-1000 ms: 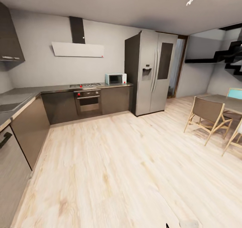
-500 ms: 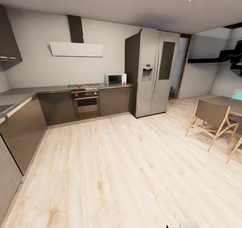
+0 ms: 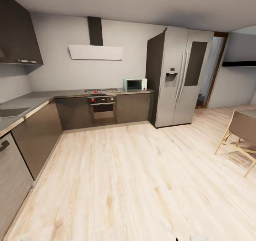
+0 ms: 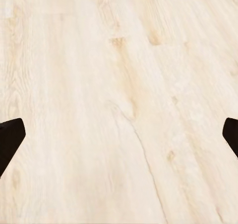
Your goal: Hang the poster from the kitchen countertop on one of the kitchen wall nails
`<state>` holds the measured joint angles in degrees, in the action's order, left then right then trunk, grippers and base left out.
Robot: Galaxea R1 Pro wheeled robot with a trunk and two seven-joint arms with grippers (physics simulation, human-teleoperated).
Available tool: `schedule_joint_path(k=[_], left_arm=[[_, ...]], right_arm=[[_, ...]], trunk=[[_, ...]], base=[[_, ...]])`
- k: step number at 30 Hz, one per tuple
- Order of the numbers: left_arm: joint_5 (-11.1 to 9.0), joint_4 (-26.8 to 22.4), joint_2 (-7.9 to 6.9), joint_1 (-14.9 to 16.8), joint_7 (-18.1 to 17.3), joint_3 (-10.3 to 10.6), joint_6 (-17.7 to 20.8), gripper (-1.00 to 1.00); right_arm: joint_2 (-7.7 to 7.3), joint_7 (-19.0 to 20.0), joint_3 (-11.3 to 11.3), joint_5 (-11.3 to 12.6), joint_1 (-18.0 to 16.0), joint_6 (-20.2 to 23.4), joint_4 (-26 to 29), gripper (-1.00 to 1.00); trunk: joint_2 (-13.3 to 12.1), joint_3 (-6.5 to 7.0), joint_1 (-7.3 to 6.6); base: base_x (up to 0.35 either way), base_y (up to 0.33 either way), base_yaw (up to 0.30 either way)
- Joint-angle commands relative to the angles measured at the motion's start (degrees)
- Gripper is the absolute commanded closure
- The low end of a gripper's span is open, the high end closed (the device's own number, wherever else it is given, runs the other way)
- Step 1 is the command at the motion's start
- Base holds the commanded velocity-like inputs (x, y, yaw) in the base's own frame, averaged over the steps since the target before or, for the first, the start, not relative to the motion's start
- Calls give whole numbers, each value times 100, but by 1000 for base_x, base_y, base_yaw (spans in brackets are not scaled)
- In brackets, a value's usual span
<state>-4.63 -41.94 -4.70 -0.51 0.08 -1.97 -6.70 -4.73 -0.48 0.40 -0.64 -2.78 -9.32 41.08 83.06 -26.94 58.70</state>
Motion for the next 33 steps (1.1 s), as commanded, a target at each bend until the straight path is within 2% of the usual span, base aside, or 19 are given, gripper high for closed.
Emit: schedule_joint_path(k=[1, 9, 33], left_arm=[[-48, -7, 0, -2, 1, 4, -6, -100], [-49, -7, -1, -2, 1, -3, -17, -100], [-49, -7, -4, -2, 1, -5, -24, -100]], right_arm=[[-1, -5, 4, -7, -3, -17, -4, -100], [3, -11, 10, -7, -3, -17, -3, -100], [7, -14, 22, -15, -3, -17, -5, -100]], trunk=[[2, -5, 2], [2, -5, 2], [2, -5, 2]], base=[[226, -219, 291], [116, -116, 292], [4, -4, 293]])
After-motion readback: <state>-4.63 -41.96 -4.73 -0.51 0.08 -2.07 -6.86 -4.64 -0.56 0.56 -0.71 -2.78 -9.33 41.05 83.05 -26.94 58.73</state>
